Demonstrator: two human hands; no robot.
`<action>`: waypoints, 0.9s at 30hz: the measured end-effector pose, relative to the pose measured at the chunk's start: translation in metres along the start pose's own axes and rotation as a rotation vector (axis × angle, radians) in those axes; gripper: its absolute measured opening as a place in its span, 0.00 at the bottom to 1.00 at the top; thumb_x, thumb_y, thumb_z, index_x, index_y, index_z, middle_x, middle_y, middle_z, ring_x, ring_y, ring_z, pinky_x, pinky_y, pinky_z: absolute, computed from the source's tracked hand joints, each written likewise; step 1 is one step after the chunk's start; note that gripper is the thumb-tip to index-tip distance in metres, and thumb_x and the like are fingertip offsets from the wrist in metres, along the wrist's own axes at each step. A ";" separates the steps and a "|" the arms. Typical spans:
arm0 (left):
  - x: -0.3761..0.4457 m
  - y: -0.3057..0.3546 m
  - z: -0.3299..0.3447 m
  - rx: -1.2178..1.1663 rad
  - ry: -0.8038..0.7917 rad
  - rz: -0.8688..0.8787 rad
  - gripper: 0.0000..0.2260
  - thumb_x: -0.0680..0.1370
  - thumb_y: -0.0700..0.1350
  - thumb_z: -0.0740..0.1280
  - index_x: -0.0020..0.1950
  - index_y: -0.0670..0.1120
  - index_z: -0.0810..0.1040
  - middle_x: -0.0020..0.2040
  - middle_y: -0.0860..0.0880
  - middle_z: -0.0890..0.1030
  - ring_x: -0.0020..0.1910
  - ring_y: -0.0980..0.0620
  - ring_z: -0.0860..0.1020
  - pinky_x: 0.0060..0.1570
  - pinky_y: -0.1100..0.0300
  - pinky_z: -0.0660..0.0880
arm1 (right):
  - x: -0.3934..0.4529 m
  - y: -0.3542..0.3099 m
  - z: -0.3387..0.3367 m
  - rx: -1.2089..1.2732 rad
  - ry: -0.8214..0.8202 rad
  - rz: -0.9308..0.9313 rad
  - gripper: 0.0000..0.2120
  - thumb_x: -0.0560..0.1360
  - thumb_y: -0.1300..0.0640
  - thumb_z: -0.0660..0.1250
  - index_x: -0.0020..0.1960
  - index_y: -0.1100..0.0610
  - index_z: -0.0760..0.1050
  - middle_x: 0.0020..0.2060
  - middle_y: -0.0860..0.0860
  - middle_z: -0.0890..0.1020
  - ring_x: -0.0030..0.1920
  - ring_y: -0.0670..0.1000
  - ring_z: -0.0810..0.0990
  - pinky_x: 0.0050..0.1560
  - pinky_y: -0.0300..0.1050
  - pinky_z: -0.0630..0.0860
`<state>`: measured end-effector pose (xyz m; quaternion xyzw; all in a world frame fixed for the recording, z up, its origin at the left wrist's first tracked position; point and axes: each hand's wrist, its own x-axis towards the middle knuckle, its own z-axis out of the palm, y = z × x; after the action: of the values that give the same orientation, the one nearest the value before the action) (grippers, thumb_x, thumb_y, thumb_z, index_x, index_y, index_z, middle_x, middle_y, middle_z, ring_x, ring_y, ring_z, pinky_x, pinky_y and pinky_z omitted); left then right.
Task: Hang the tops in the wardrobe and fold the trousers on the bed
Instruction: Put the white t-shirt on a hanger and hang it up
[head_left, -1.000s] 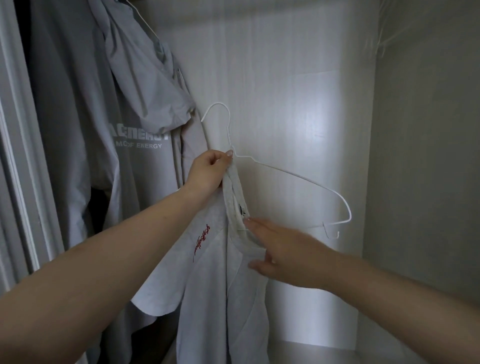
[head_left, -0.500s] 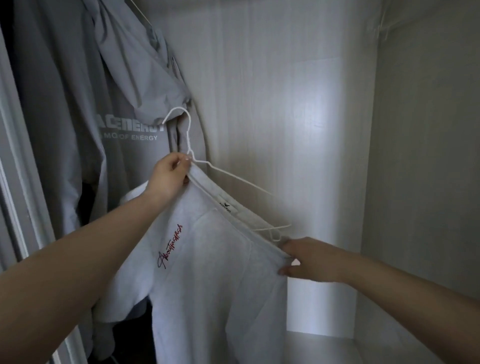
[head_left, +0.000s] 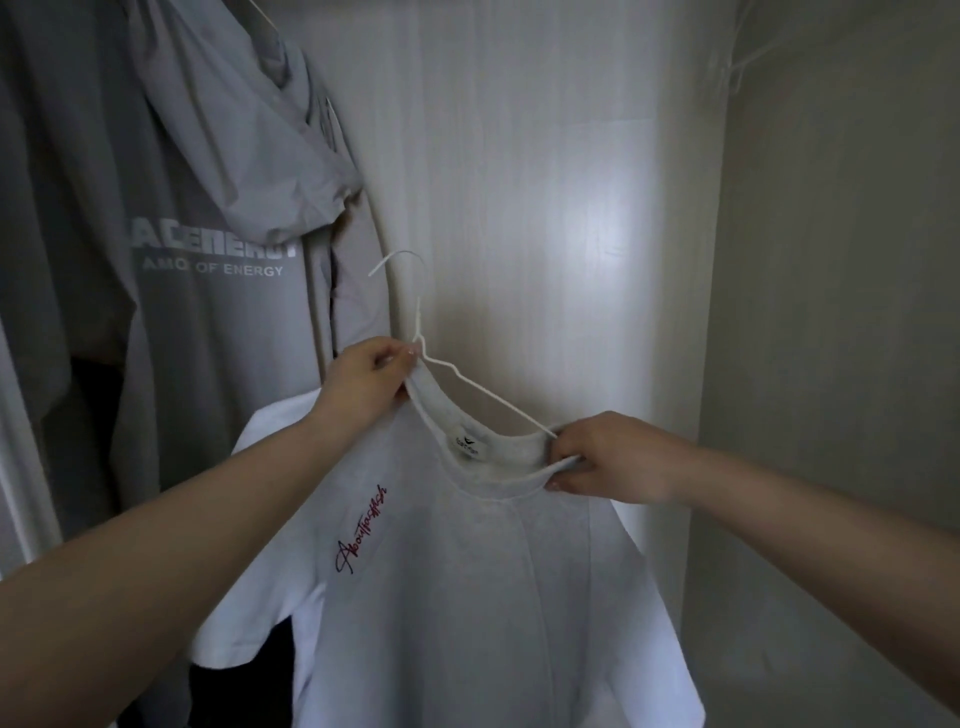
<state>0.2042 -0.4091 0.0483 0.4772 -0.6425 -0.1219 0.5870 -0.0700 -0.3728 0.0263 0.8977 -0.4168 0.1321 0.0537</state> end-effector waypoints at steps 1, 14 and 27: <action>-0.001 0.003 0.004 -0.008 -0.012 -0.003 0.10 0.78 0.50 0.66 0.39 0.50 0.81 0.30 0.55 0.80 0.30 0.61 0.78 0.34 0.65 0.77 | 0.000 0.000 0.001 0.006 0.013 0.013 0.10 0.75 0.48 0.65 0.45 0.54 0.79 0.40 0.43 0.75 0.41 0.45 0.73 0.41 0.39 0.66; -0.006 0.022 0.007 -0.104 -0.173 0.130 0.06 0.79 0.45 0.66 0.43 0.49 0.80 0.32 0.59 0.81 0.32 0.63 0.79 0.34 0.72 0.74 | 0.000 -0.007 -0.005 0.378 0.415 0.040 0.08 0.72 0.60 0.69 0.35 0.54 0.75 0.34 0.46 0.76 0.35 0.42 0.73 0.37 0.31 0.66; -0.001 -0.024 -0.032 0.134 -0.093 0.039 0.10 0.75 0.55 0.69 0.42 0.49 0.81 0.34 0.50 0.84 0.35 0.54 0.84 0.50 0.51 0.78 | -0.031 0.021 -0.022 0.262 0.473 -0.024 0.10 0.70 0.64 0.71 0.36 0.52 0.75 0.33 0.44 0.75 0.36 0.40 0.75 0.36 0.29 0.65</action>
<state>0.2435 -0.4080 0.0397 0.4968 -0.6848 -0.0891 0.5256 -0.1100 -0.3590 0.0383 0.8461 -0.3614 0.3903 0.0346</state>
